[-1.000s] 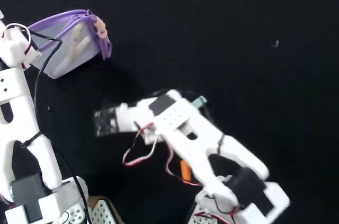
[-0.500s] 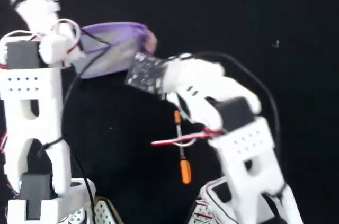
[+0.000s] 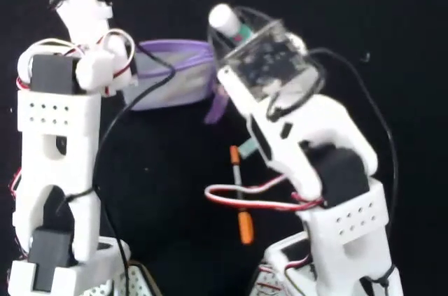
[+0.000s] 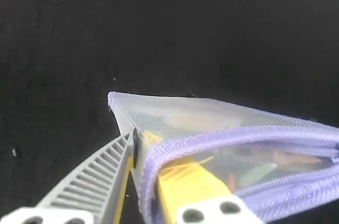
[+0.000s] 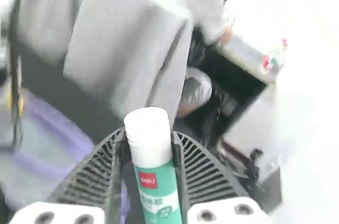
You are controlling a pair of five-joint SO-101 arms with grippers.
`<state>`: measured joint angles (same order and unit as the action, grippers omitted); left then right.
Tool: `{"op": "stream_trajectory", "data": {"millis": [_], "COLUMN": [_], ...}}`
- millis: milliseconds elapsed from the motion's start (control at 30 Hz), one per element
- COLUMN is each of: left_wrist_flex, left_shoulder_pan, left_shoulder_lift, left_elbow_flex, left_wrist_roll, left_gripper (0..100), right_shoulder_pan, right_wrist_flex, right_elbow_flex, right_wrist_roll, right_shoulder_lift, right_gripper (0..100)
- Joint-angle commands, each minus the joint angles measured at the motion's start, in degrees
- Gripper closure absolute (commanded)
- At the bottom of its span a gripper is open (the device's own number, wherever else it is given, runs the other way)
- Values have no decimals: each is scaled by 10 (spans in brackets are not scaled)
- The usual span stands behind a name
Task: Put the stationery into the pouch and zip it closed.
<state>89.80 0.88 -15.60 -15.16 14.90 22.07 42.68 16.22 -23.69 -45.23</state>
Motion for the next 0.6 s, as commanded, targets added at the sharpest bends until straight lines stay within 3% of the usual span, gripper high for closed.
{"op": "stream_trajectory", "data": {"millis": [0, 167, 400, 567], "left_wrist_flex": [-13, -37, -37, -38], "left_shoulder_pan": [6, 5, 7, 7], "left_shoulder_lift": [-4, -10, -11, -11], "left_elbow_flex": [13, 58, 58, 58], "left_wrist_roll": [5, 5, 8, 8], "left_gripper": [973, 973, 973, 973], "right_shoulder_pan": [11, 13, 16, 18], "right_wrist_flex": [-102, -244, -473, -533], "right_elbow_flex": [16, 96, 247, 291], "right_wrist_roll": [80, 202, 292, 358], "right_shoulder_lift": [-16, -16, -15, -11], "right_gripper": [987, 988, 988, 988]}}
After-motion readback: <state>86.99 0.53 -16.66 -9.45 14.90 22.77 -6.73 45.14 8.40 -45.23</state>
